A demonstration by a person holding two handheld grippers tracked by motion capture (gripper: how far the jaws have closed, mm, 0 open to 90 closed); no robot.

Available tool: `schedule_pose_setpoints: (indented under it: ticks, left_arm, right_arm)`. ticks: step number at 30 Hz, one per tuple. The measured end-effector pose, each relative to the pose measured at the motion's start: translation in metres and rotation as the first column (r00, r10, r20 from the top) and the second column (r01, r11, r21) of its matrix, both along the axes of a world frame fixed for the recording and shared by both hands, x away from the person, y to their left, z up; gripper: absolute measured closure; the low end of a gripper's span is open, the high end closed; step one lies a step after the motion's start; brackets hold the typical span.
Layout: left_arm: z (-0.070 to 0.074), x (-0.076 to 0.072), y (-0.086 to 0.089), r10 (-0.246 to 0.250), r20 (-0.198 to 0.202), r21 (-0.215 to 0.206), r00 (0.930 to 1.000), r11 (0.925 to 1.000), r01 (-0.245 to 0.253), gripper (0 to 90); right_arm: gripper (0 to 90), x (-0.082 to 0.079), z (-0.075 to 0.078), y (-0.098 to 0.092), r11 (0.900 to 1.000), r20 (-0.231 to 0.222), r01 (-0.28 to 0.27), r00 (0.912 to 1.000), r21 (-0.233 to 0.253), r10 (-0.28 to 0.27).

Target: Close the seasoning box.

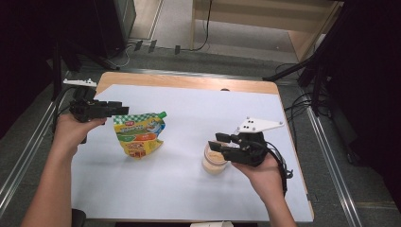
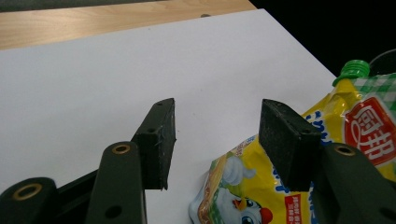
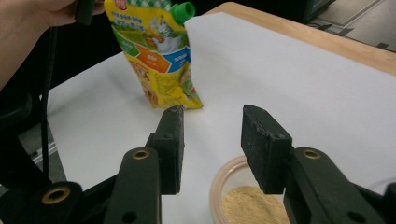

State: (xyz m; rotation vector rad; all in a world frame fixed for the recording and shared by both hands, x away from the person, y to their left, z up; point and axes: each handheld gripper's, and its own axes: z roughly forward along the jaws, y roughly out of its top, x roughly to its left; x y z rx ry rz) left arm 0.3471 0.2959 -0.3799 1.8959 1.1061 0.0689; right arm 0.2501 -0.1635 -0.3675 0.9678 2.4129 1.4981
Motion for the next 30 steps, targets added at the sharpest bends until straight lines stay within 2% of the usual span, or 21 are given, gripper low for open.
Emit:
schedule_pose_setpoints:
  ticks: [17,21,26,30]
  left_arm:
    - [-0.014,-0.002,-0.004,-0.014,-0.003,0.040,0.9999,0.9991,0.015,46.1]
    - [-0.017,-0.003,-0.006,-0.028,-0.005,0.043,0.9996,0.9987,0.028,46.1]
    - [-0.019,-0.004,-0.007,-0.034,-0.008,0.042,0.9994,0.9985,0.035,46.0]
    - [-0.020,-0.004,-0.006,-0.031,-0.011,0.042,0.9995,0.9986,0.032,45.9]
  right_arm:
    - [66.3,0.004,0.019,-0.052,0.993,0.022,0.119,0.9927,0.013,-0.119]
    - [69.4,0.004,0.021,-0.064,0.988,0.038,0.150,0.9878,0.019,-0.151]
    - [75.6,0.007,0.019,-0.081,0.981,0.032,0.192,0.9807,0.024,-0.193]
    - [80.7,0.009,0.015,-0.091,0.975,0.039,0.224,0.9739,-0.003,-0.224]
